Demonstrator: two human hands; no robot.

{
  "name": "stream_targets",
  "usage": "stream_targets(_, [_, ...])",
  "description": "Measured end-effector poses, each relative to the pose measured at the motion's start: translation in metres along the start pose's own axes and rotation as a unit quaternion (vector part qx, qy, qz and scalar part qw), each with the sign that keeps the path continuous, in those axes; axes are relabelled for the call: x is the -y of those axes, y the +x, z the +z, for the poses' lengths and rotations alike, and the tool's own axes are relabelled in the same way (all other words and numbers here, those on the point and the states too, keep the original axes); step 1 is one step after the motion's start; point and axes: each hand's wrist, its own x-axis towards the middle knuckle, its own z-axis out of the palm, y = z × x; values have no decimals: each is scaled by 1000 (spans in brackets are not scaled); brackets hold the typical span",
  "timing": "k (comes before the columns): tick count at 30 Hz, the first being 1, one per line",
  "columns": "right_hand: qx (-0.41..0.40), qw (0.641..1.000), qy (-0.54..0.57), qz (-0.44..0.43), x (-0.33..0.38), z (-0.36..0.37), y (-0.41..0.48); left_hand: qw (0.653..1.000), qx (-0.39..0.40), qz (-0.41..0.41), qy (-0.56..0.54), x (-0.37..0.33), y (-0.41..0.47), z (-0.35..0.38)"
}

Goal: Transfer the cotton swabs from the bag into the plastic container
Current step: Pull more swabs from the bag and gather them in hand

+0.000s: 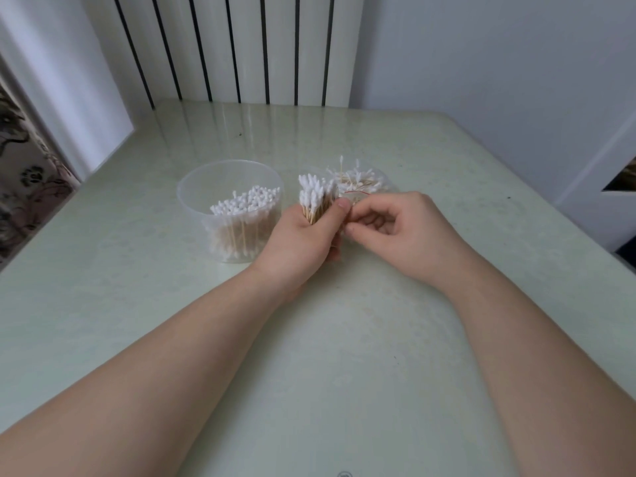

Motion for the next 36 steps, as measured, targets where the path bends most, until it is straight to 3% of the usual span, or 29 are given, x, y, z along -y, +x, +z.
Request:
stream_targets(5, [-96, 977, -187, 46, -7, -4, 3, 997, -20, -34, -62, -5, -1, 1])
stream_targets(15, [4, 940, -341, 9, -20, 10, 15, 995, 13, -50, -81, -8, -2, 2])
stream_targets(21, [33, 944, -319, 72, -18, 7, 18, 995, 23, -57, -84, -8, -2, 2])
stream_targets(26, [42, 944, -322, 66, -14, 5, 15, 994, 24, -62, -92, -9, -2, 3])
stream_targets(36, [-65, 961, -254, 83, -10, -4, 13, 994, 7, -63, -86, -4, 0, 5])
